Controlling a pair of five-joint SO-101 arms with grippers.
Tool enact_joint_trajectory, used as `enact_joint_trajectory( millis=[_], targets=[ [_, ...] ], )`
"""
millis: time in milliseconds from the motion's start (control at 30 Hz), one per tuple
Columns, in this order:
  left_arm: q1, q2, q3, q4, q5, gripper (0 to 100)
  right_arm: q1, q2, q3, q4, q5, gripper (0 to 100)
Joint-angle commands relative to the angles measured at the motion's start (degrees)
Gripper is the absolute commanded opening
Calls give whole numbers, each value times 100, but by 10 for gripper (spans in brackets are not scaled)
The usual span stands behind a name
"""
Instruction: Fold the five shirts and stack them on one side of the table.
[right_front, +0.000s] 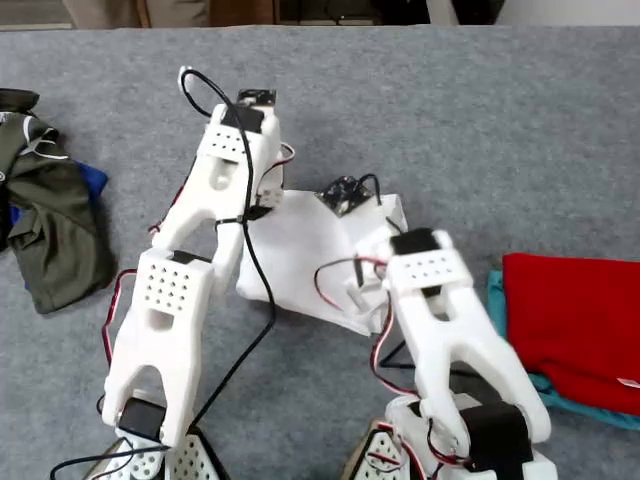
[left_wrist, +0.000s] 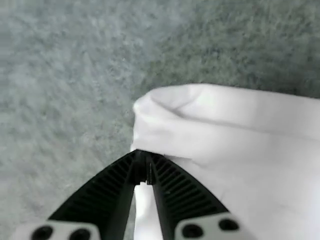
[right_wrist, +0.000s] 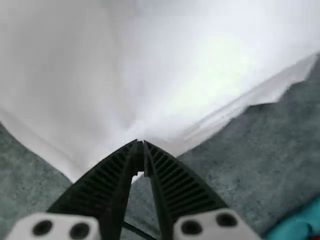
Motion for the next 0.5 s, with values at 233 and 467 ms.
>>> enact_joint_trajectory(
  millis=[233,467],
  targets=[
    [378,-1086,141,404,-62,223,1086,-233,-2782,1925,-1081,10],
    [396,-2985,2479,396,-659,195,752,57,-2703,1609,-1943,193]
  ],
)
